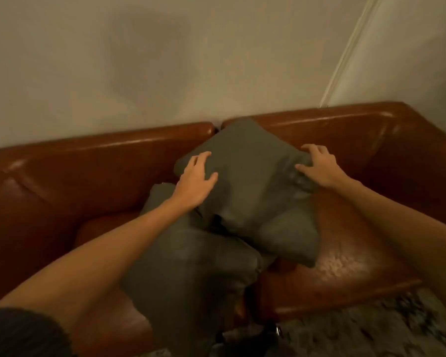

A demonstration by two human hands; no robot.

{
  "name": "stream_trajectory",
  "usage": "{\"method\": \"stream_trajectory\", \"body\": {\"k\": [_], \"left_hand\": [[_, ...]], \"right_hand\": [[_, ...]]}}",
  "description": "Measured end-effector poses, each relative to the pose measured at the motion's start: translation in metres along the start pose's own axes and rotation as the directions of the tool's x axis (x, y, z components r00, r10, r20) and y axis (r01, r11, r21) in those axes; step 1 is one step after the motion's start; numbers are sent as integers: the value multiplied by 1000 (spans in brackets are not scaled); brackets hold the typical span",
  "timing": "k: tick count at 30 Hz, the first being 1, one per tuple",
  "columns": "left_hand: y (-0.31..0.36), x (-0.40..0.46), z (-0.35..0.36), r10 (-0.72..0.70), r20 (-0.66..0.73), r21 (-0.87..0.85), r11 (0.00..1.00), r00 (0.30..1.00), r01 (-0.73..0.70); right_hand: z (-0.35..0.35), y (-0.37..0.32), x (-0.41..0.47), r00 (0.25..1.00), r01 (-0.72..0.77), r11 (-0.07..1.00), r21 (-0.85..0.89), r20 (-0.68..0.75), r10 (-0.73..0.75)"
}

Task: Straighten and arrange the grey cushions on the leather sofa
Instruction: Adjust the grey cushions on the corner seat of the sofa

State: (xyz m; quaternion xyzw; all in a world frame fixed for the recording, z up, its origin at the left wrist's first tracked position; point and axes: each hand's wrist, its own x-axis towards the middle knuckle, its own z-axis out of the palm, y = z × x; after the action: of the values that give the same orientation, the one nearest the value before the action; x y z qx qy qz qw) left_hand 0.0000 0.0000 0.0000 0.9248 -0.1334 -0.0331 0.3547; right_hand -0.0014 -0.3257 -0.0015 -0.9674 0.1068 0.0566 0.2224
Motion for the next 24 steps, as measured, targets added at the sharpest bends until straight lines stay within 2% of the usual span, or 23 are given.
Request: {"method": "stream_trajectory", "body": {"k": [4,6,9,12,14,16,19,24], "left_hand": [[-14,-1,24,-216,20,-87,972,976,217],[-23,-4,39,-337,32,-124,933,941,338],[-31,-3,53,-498,85,-260,825,863,502],[-37,2,62,-617,158,-422,663,771,618],[-42,4,68,-664,194,-486,574,722,659],[-45,5,75,-686,219,-507,528,694,681],[-45,4,87,-696,195,-527,520,691,672],[-35,3,104,-728,74,-613,505,681,607]], "right_hand": [[13,3,-4,993,-116,970,212,16,116],[22,4,-6,988,-154,954,256,12,156],[31,6,-8,981,-181,929,321,-10,195],[36,9,-8,974,-199,891,408,-20,227],[37,11,-7,967,-218,857,468,-18,256],[38,16,-3,969,-206,821,532,-7,247],[43,25,1,978,-166,759,630,4,210],[42,35,4,981,-118,764,634,-47,191]]}}
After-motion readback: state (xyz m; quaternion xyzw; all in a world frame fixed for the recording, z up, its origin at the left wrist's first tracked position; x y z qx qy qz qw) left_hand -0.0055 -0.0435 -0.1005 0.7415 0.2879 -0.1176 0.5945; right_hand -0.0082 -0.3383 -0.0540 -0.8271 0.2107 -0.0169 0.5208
